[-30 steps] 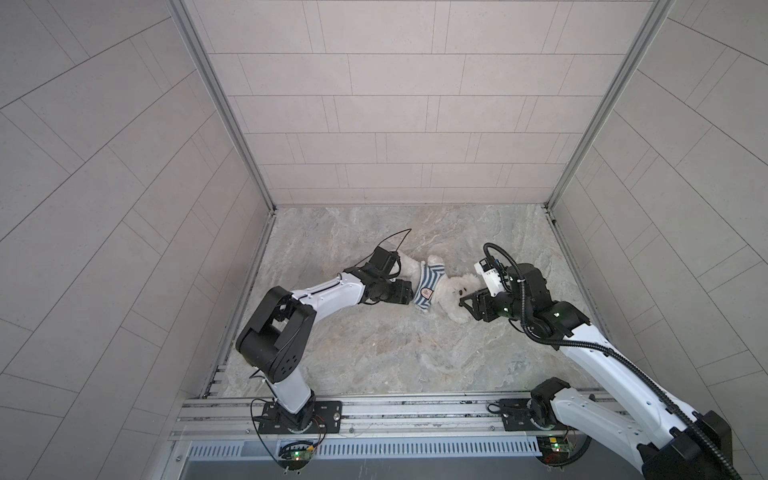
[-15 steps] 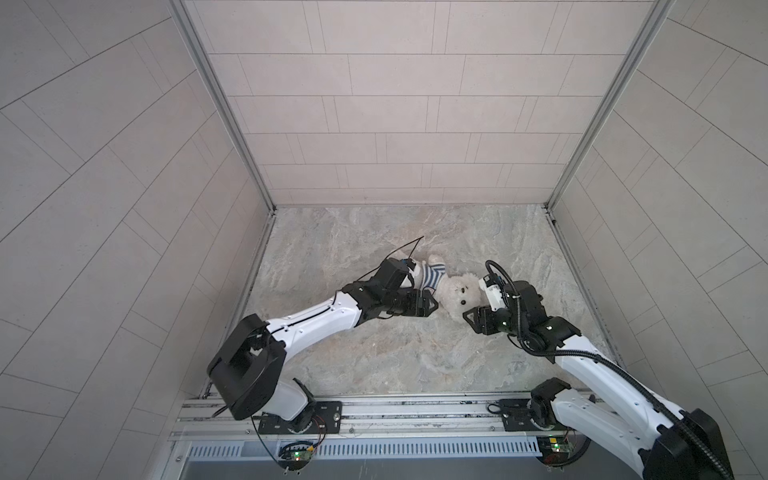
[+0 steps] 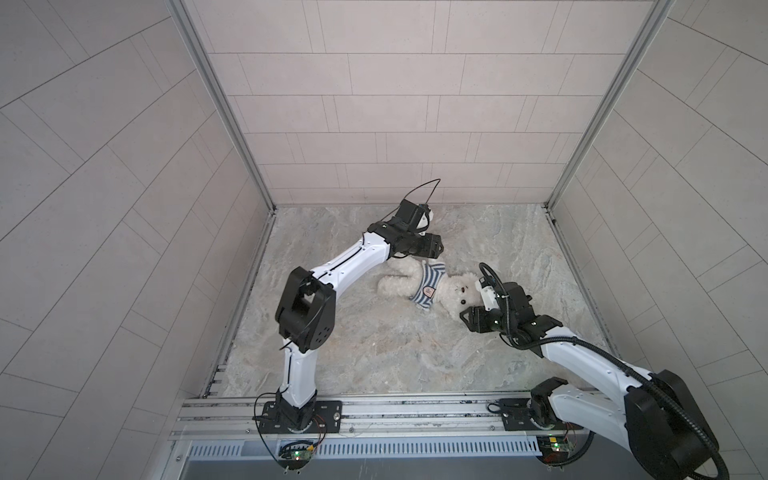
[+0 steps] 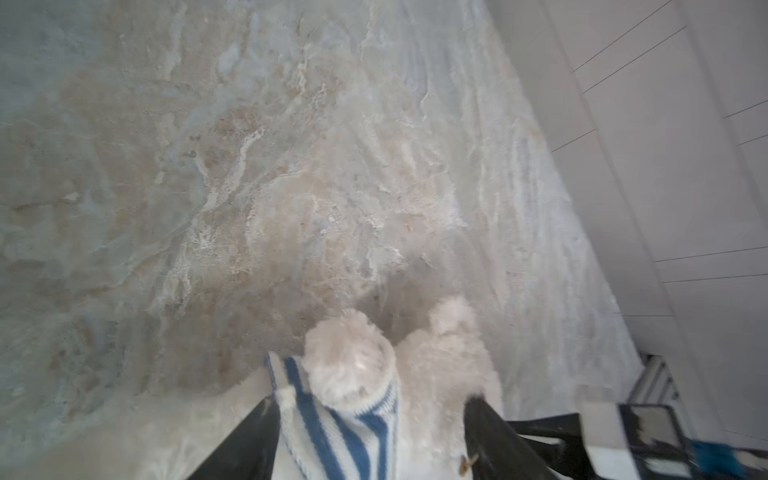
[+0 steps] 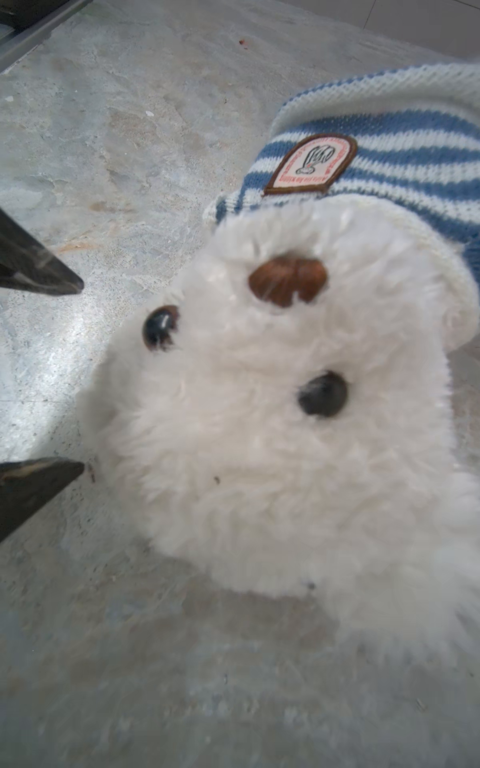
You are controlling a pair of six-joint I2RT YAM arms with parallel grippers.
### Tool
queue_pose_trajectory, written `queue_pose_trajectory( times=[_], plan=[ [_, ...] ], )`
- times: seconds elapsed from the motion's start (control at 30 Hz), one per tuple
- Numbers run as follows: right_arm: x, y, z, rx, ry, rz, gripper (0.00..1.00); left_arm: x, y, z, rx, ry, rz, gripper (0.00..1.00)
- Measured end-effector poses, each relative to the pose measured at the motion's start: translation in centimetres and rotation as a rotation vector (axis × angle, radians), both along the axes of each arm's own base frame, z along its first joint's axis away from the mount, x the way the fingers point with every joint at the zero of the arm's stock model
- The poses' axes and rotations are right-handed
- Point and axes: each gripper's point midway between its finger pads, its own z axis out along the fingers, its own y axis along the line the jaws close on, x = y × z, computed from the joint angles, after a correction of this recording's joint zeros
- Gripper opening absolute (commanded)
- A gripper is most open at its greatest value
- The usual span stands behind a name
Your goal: Dress the teddy bear
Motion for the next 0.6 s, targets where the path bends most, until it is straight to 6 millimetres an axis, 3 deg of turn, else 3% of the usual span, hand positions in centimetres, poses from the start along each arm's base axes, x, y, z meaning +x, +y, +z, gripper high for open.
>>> queue_pose_trajectory(
  times=[0.1,0.2,0.43,0.6],
  plan=[
    [0.7,0.2,-0.5,-0.014,0.018,0.005,0.6,-0.1,1.2,-4.8,0.105,0.066,0.011,0.57],
    [2.0,0.6,-0.5,-0.027,0.023,0.013,0.57,-1.1,3.1,-7.6,0.173,0.102,0.029,0.46],
    [6.8,2.8,0.4,-0.038,0.012,0.058,0.5,-5.2,8.7,-9.3,0.275,0.127,0.104,0.44],
    [8.1,5.0,1.4,-0.03,-0.014,0.117,0.51,-9.5,11.8,-10.2,0.303,0.146,0.134,0.45]
  ],
)
